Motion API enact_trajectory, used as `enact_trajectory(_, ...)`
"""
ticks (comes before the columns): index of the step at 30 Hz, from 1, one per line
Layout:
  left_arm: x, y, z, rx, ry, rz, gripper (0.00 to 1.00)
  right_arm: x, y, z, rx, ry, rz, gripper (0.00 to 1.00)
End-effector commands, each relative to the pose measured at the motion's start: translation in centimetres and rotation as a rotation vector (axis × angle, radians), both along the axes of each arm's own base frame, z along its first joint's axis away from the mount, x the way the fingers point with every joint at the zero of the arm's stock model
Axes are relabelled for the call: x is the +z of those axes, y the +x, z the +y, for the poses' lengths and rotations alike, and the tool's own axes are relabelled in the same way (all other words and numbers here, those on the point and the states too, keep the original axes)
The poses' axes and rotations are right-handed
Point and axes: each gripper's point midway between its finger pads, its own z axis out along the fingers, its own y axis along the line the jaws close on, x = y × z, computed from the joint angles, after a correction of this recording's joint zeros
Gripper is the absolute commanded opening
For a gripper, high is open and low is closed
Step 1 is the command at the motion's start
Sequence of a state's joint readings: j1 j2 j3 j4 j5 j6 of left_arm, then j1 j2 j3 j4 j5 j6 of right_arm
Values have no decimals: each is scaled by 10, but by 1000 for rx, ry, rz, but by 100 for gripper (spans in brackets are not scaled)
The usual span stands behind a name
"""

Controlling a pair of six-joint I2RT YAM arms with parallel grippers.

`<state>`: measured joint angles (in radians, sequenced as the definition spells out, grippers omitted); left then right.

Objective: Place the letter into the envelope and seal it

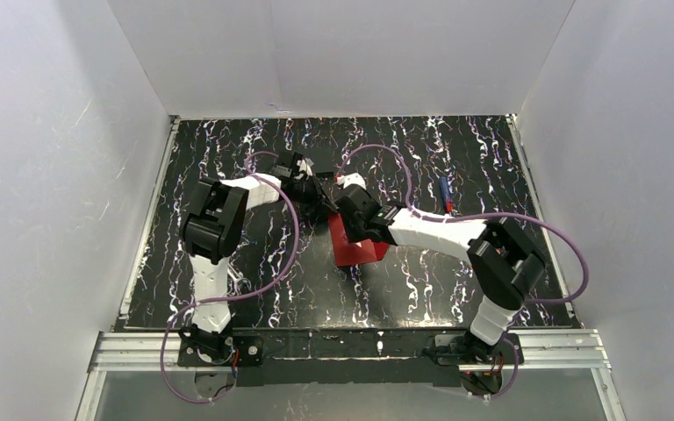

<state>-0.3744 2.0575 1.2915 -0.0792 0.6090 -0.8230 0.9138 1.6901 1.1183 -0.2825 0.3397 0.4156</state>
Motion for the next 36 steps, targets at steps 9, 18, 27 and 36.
enact_trajectory(9,-23,-21,5,-27,57,52,0,-22,7,19,-23,-2,13,1)
enact_trajectory(18,-54,-48,27,-74,191,113,0,-34,16,13,-56,-83,-101,1)
enact_trajectory(27,-56,-44,30,-96,228,106,0,-33,27,9,-126,-78,-149,1)
enact_trajectory(36,-61,-38,32,-50,258,147,0,-36,22,16,-44,-46,-163,1)
